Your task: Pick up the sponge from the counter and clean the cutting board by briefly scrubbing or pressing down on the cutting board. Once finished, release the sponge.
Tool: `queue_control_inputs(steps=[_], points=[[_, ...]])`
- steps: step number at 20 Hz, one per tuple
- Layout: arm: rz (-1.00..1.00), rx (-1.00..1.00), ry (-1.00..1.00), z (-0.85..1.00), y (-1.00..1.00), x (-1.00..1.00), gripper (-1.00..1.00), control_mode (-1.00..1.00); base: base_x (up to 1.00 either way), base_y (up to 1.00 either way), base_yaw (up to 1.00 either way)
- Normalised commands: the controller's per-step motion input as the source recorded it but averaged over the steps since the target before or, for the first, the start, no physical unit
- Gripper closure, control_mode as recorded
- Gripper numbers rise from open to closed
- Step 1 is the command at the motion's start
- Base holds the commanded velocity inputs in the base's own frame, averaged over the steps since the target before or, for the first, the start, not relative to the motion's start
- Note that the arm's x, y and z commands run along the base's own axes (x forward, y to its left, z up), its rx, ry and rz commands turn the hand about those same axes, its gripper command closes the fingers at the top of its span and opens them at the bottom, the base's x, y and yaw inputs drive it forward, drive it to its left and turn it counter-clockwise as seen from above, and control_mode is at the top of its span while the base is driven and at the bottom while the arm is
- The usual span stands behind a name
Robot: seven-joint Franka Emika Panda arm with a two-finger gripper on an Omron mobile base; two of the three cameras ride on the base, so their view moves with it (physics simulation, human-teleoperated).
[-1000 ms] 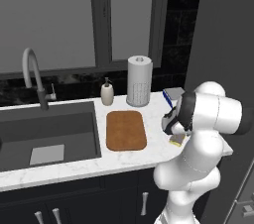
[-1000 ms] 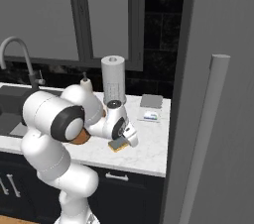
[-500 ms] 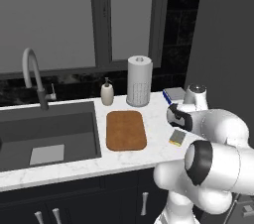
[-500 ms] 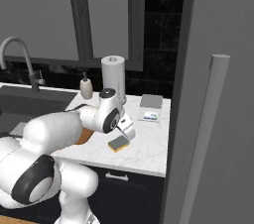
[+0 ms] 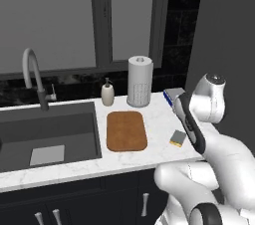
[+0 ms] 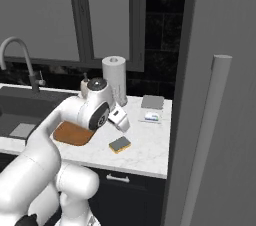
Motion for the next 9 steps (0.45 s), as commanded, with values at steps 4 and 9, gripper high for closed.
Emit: queue_control_inputs(steps=[4,9], points=[[0.25,0.00,-0.06,1.00,0.45,-0.51,-1.00,-1.00,0.00,0.00,0.00],[0.13,0.00,-0.10,1.00,0.46,-0.56,-1.00,-1.00,0.00,0.00,0.00]])
